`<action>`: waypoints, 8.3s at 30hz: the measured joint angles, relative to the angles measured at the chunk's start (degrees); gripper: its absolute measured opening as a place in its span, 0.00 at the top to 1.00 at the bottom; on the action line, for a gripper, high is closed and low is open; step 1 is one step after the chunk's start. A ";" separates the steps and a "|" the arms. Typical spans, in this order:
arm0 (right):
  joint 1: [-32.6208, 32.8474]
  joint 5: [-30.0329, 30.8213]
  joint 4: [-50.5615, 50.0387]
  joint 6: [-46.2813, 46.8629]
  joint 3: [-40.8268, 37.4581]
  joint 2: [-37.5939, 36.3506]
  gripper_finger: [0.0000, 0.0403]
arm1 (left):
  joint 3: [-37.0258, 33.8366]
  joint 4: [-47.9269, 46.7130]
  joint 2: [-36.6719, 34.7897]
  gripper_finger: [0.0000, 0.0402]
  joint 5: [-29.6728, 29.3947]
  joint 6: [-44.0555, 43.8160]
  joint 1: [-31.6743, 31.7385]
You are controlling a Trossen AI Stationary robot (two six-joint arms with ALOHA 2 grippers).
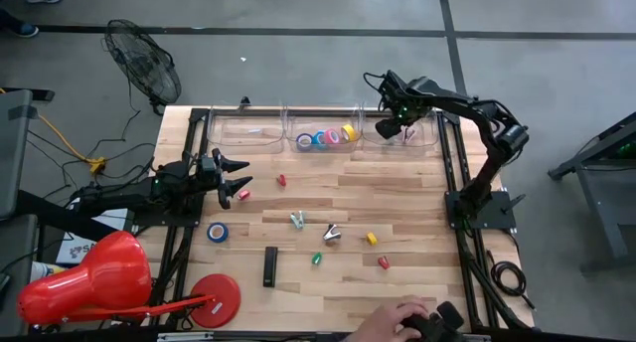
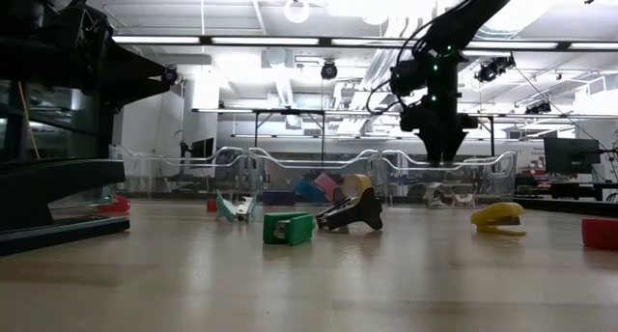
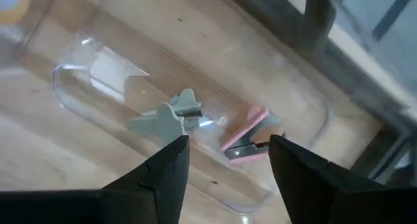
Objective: Pick and place Stapler, Stapler remover, tape
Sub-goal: Put the black staple remover into the right transparent bin, then put the bottom right red stapler into the left transparent bin
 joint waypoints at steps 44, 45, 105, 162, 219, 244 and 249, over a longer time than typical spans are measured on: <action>43.96 -11.62 20.60 -39.31 0.00 0.01 0.47 | -0.01 0.00 -0.02 0.43 0.00 0.00 0.00; 44.58 -12.30 21.53 -38.62 0.00 0.53 0.45 | 0.01 0.00 -0.02 0.43 0.00 0.00 0.01; 53.61 -17.95 27.24 -34.34 0.02 15.49 0.54 | -0.01 0.00 0.00 0.43 -0.19 0.00 -0.01; 29.48 9.66 -15.08 19.28 0.02 -10.12 0.79 | 0.01 -0.02 -0.02 0.43 0.16 0.00 0.01; 3.98 -5.71 5.61 7.15 0.02 6.31 0.53 | 0.01 -0.02 0.00 0.43 0.24 0.02 0.01; 3.97 -5.74 3.87 5.64 0.02 -0.11 0.43 | 0.01 -0.02 -0.01 0.43 0.20 0.00 0.01; 3.99 -5.91 2.12 5.65 0.02 -4.25 0.44 | -0.01 -0.02 0.00 0.43 0.20 0.00 -0.01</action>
